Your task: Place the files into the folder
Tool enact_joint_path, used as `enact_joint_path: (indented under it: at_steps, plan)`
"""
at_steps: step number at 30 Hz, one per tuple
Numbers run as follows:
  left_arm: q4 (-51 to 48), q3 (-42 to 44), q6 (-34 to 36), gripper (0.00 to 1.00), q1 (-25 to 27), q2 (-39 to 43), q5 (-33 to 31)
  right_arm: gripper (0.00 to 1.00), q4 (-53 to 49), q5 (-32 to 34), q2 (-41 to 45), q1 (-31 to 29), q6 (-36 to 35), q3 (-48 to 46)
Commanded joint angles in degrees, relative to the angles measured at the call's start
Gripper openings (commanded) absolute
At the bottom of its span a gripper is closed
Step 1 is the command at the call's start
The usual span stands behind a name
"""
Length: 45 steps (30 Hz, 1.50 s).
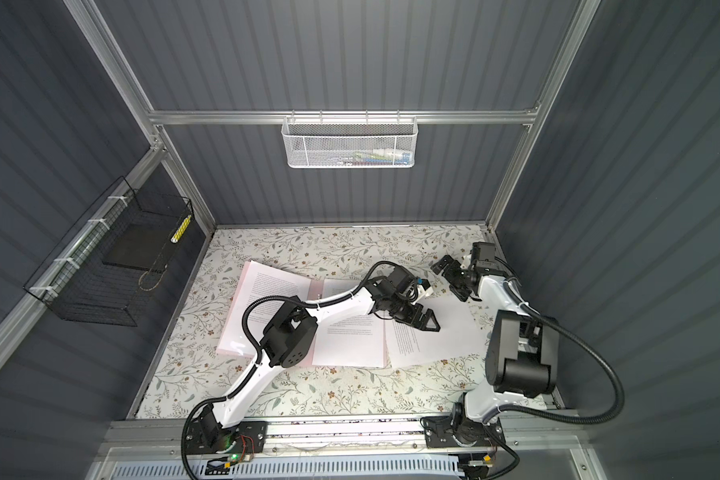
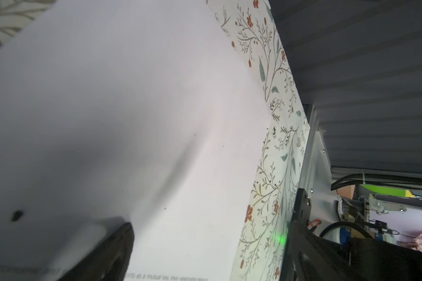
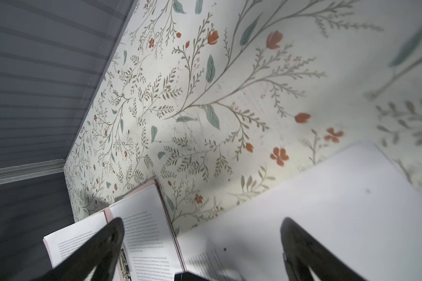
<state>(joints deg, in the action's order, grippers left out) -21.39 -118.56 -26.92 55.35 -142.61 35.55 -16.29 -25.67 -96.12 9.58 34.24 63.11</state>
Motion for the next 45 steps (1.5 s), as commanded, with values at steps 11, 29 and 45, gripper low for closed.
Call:
enact_joint_path:
  at_steps: [11,29,45]
  plan:
    - [-7.1,7.9,-1.6,1.0,4.7,9.1,1.3,0.99,-11.1,-0.7,-12.2,-0.2,-5.2,7.2]
    - [-19.0,6.8,6.5,1.0,3.6,1.7,-3.4,0.99,-15.9,5.6,-7.5,6.7,-1.0,-1.2]
    - [-26.5,-21.0,3.7,1.0,-7.9,-13.0,-11.9,0.99,-15.1,8.6,10.9,9.8,2.9,-20.1]
